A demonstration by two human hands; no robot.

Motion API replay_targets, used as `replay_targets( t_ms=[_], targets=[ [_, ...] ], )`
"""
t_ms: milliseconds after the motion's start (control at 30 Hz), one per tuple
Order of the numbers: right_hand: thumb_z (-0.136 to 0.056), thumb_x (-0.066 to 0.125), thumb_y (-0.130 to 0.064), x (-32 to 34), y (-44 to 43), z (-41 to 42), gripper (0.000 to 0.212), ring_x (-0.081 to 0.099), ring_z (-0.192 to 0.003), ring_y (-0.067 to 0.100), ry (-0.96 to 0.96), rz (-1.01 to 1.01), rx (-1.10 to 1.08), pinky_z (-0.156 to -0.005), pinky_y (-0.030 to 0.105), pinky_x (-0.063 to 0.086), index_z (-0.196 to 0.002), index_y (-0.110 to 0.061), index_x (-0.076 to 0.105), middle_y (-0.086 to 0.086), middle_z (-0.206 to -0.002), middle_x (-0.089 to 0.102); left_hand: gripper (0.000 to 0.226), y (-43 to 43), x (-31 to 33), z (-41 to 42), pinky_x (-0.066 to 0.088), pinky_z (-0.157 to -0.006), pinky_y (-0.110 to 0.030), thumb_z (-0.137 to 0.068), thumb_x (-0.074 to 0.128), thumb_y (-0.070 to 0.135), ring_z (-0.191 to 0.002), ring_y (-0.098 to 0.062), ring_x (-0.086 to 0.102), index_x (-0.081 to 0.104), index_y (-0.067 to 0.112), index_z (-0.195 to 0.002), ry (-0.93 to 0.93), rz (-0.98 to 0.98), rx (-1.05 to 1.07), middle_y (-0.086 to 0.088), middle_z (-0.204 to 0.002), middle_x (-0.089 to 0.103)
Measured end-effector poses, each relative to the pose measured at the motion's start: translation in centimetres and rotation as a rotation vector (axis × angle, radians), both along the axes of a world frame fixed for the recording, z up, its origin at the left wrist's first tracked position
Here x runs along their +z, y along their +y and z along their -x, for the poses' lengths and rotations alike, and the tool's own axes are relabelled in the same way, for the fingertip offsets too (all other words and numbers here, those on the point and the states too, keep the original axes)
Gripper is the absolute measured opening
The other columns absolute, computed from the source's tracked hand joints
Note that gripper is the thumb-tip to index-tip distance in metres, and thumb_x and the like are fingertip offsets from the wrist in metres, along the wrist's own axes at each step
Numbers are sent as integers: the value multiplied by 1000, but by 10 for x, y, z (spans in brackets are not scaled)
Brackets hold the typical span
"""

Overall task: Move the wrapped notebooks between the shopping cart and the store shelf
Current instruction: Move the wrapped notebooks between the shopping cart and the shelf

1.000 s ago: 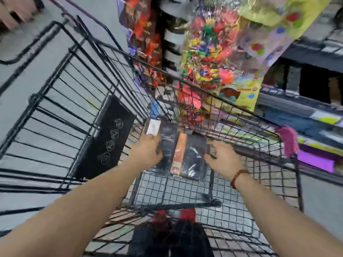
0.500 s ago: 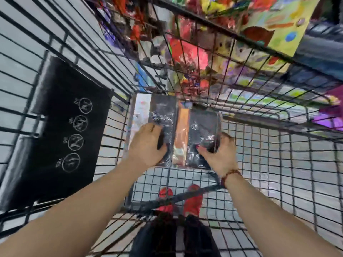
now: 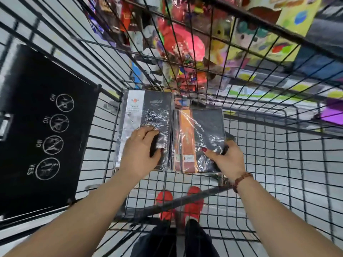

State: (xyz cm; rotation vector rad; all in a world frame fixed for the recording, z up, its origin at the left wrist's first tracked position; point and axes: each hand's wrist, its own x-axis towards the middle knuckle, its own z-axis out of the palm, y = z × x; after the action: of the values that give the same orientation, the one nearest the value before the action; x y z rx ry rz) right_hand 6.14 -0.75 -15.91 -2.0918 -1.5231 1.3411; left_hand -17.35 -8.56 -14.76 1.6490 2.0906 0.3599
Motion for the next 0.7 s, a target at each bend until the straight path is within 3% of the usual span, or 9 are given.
replay_targets(
  t_ms=[133,233,367,433,500,600,700],
  targets=[
    [-78,73,-16,5,-2,-6,33,62,-78,17,45,-105,-129,-69,29,48,-101,-14,50,-7,-81,62,54,1,4,-1,40,-103,-44,-77,70,18,-123,-30,46,56,11,-128,-22,32,20,-9,-132,53],
    [-84,65,-17,18,-3,1,28,56,-72,16,71,-168,-114,-69,30,43,-106,-11,50,-11,-77,56,47,5,6,-5,38,-101,-35,-77,71,18,-118,-29,47,59,10,-123,-57,31,68,-9,-126,55],
    [-87,60,-8,35,-5,25,24,57,-79,12,344,-88,-212,-72,24,45,-109,-9,50,-5,-86,58,22,16,24,-23,39,-78,-7,-87,65,22,-95,-8,56,64,18,-109,-513,43,356,9,-98,61],
    [-87,60,-7,38,-11,40,23,56,-79,10,403,-45,-218,-75,25,46,-107,-12,48,-2,-89,58,21,20,30,-33,47,-79,-13,-89,62,27,-90,-9,62,60,20,-110,-780,102,492,7,-95,65],
    [-89,58,-7,40,-19,54,22,54,-78,8,457,-36,-181,-74,20,46,-105,-14,46,0,-91,56,26,20,29,-39,53,-77,-26,-90,60,33,-92,-14,66,55,24,-114,-902,121,589,3,-100,67],
    [-91,56,-12,43,-27,64,22,54,-75,8,447,-49,-48,-63,12,46,-109,-14,44,-4,-87,56,31,17,25,-37,49,-68,-19,-89,60,37,-88,-6,64,52,24,-116,-858,67,683,8,-101,66],
    [-90,58,-20,43,-24,62,15,61,-81,14,436,-38,116,-73,26,53,-104,-21,51,2,-92,63,27,12,17,-23,51,-65,-24,-89,62,30,-86,-11,66,57,20,-114,-825,29,782,3,-99,68]
  ],
)
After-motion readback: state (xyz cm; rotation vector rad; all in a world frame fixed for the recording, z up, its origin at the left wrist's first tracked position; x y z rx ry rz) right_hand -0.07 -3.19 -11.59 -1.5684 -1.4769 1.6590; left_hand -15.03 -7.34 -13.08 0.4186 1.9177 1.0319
